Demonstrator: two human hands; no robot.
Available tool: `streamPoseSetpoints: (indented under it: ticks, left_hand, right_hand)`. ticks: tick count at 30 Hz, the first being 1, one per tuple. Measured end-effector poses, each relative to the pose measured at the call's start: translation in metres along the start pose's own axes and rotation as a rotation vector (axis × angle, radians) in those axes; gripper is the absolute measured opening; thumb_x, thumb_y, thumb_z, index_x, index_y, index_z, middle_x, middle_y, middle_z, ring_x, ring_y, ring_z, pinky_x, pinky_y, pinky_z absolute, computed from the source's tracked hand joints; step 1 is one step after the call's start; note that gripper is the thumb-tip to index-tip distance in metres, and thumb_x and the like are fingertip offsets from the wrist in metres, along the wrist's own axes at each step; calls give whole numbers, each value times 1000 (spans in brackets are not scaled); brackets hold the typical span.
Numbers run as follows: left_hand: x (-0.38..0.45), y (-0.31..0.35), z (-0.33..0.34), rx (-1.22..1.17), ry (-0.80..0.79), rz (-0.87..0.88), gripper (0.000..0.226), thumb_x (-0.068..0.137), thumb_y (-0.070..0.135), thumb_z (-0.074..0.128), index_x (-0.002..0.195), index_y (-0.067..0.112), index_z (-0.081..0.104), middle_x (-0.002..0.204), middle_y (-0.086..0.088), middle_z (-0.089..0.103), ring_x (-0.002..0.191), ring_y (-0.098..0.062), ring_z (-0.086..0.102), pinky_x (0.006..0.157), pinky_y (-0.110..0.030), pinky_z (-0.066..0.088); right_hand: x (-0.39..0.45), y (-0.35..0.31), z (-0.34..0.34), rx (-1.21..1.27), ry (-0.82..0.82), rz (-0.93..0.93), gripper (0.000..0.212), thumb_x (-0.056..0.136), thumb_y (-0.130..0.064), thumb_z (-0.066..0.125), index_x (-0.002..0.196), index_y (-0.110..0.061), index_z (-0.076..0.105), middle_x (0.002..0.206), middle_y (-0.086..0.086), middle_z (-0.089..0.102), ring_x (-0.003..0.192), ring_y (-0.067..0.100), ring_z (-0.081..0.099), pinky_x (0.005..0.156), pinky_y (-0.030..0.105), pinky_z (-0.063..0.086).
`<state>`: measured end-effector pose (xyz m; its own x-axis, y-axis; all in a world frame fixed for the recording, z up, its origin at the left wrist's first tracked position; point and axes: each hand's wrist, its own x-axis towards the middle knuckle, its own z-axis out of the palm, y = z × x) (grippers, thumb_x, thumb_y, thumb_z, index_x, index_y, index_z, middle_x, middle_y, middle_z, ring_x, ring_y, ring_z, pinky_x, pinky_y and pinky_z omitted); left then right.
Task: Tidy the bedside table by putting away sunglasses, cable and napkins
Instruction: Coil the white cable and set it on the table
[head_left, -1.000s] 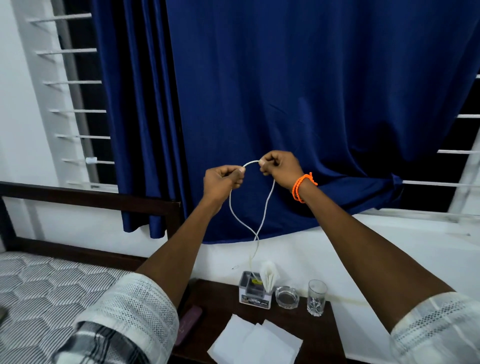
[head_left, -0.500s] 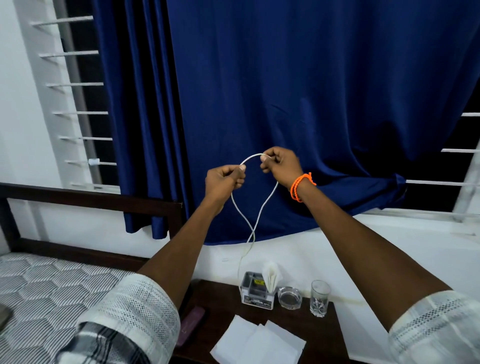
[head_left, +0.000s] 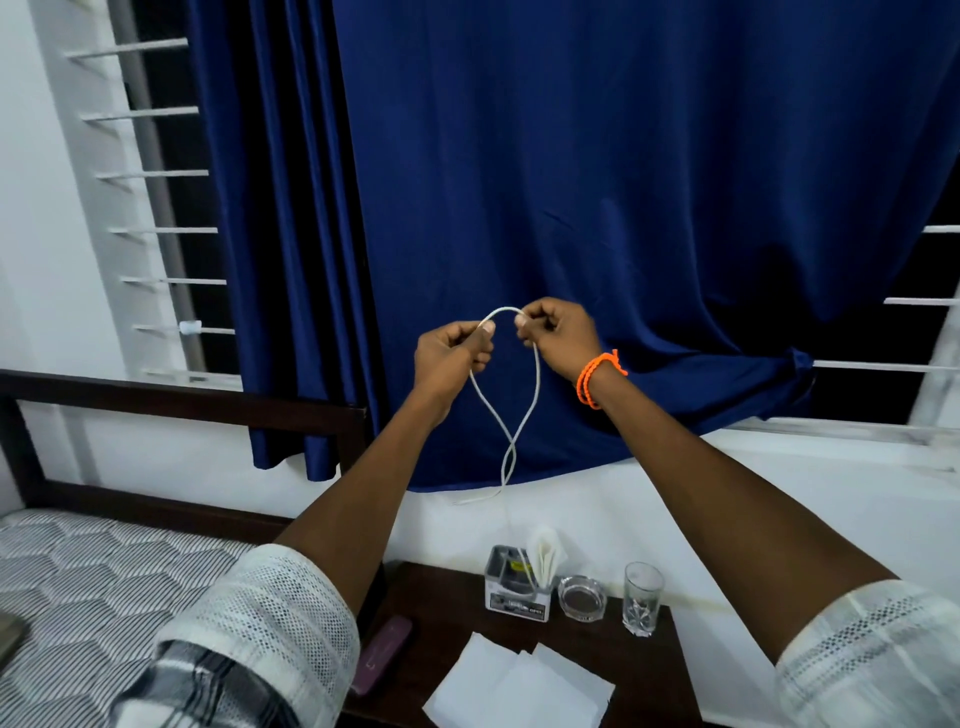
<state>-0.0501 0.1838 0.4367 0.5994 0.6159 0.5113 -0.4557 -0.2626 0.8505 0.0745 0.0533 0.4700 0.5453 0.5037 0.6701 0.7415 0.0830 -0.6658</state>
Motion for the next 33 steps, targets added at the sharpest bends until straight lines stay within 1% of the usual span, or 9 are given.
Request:
streamPoseSetpoints:
  ticks: [3, 8, 12, 15, 18, 23, 26, 28, 33]
  left_hand:
    - [-2, -4, -2, 14, 31, -15, 15, 94, 23, 75, 98, 9, 77, 80, -6, 74, 73, -14, 68, 75, -29, 60]
    - [1, 3, 3, 30, -3, -5, 12, 95, 19, 74, 97, 8, 79, 77, -6, 73, 73, -15, 64, 72, -30, 57]
    - [3, 7, 12, 59, -54, 20, 13, 95, 17, 72, 98, 7, 80, 76, -4, 72, 68, -12, 62, 68, -27, 54]
    - [2, 4, 13, 61, -40, 22, 15, 94, 25, 75, 98, 12, 80, 77, -3, 74, 70, -13, 64, 70, -27, 56]
    - [1, -4, 9, 63, 10, -12, 17, 92, 33, 76, 94, 16, 80, 75, -1, 75, 70, -11, 68, 68, -25, 57]
    - [4, -6, 5, 91, 36, -2, 16, 92, 34, 76, 88, 19, 80, 74, -1, 75, 72, -10, 70, 74, -31, 61]
    - [7, 1, 8, 102, 21, 10, 18, 92, 34, 76, 89, 17, 81, 75, -1, 75, 73, -11, 70, 77, -33, 61]
    - [8, 4, 10, 105, 10, 20, 20, 91, 35, 76, 88, 16, 81, 74, 0, 75, 71, -9, 69, 74, -28, 60]
    - [0, -3, 7, 97, -39, -53, 31, 94, 37, 73, 91, 7, 79, 72, -1, 72, 68, -10, 66, 71, -25, 59]
  right_hand:
    - [0, 7, -4, 14, 29, 47, 8, 90, -23, 71, 82, -22, 72, 76, 1, 75, 70, 10, 71, 74, 32, 61]
    - [-9, 13, -1, -6, -88, 38, 4, 86, -24, 75, 87, -22, 72, 81, 8, 73, 74, 15, 68, 75, 34, 59]
    - [-8, 3, 1, 3, -63, -46, 4, 89, -23, 71, 86, -25, 73, 77, -5, 73, 74, 9, 68, 71, 27, 58]
    - [-5, 0, 1, 21, -8, -44, 7, 92, -23, 69, 86, -22, 74, 75, -3, 74, 69, 6, 69, 66, 19, 57]
    - [-3, 5, -2, 64, 49, 33, 8, 92, -25, 69, 85, -22, 73, 74, -1, 76, 66, 7, 70, 66, 19, 58]
    - [-6, 17, -5, 64, -33, 70, 6, 86, -30, 76, 84, -25, 74, 79, -1, 76, 69, 10, 71, 70, 26, 59]
    - [-11, 16, -4, 78, -62, 31, 4, 87, -32, 74, 86, -28, 74, 79, -3, 75, 70, 9, 71, 66, 21, 57]
    - [-11, 13, -4, 75, -39, 10, 6, 90, -31, 70, 85, -29, 73, 77, -5, 75, 67, 6, 70, 64, 17, 54]
    - [-3, 9, -4, 79, 94, 49, 12, 92, -30, 66, 81, -27, 71, 74, -3, 75, 64, 6, 69, 65, 20, 56]
